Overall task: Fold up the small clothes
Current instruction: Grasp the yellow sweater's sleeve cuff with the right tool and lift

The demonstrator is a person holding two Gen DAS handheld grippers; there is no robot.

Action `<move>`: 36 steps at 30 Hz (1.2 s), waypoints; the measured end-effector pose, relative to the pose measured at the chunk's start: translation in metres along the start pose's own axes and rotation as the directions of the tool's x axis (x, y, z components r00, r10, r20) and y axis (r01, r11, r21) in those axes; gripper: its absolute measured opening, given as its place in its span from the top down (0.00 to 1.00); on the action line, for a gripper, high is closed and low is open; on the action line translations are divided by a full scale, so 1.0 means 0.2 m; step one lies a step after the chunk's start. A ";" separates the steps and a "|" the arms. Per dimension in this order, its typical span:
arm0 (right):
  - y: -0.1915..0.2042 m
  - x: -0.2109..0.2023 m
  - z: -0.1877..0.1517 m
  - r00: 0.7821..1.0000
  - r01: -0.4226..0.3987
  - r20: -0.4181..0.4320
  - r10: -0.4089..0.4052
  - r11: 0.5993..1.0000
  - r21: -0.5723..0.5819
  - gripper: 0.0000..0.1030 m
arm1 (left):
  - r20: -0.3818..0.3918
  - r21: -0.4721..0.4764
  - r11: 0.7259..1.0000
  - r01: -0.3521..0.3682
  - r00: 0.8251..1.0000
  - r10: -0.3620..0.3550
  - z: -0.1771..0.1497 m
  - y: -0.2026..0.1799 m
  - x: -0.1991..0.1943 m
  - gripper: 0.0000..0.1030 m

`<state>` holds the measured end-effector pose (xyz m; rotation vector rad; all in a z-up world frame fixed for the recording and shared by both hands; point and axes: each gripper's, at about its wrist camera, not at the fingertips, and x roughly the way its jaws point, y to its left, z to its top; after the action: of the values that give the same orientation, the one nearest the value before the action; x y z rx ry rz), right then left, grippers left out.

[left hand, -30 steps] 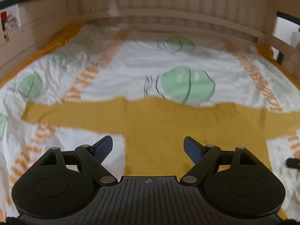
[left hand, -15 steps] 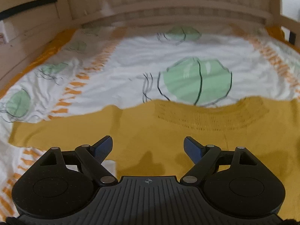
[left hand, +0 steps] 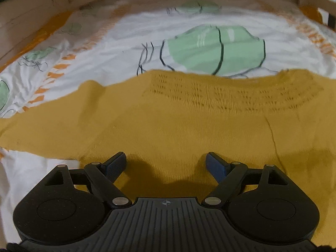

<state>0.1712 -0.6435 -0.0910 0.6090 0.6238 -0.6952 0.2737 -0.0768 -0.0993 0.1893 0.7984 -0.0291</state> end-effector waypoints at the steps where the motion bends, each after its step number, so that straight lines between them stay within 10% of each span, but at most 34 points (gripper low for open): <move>1: -0.02 0.02 0.01 1.000 -0.006 0.002 0.006 1.000 0.017 0.36 | 0.024 -0.011 1.000 0.002 1.000 -0.002 -0.02 0.00 0.00 0.19; 9: -0.09 0.18 0.07 0.999 -0.044 0.025 0.042 0.993 0.110 0.42 | 0.113 -0.057 0.998 0.001 0.994 0.005 -0.09 0.00 -0.01 0.14; 15: -0.08 0.18 0.09 0.995 -0.096 0.035 0.092 0.986 0.133 0.84 | 0.108 -0.076 0.997 0.002 0.994 0.006 -0.09 0.00 0.01 0.10; 22: 0.15 -0.09 0.14 0.974 -0.216 0.074 0.215 0.976 0.015 0.86 | 0.103 -0.081 0.997 0.004 0.995 0.005 -0.10 0.01 0.02 0.08; 36: 1.20 -0.84 -0.25 0.759 -0.636 -0.085 0.646 0.706 -0.311 0.86 | -0.009 -0.094 0.990 0.101 0.995 -0.102 -0.03 0.14 -0.02 0.20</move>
<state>0.2276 -0.3961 0.0634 0.4604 0.4355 0.0684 0.2687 -0.0491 -0.0964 0.0601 0.8213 -0.0866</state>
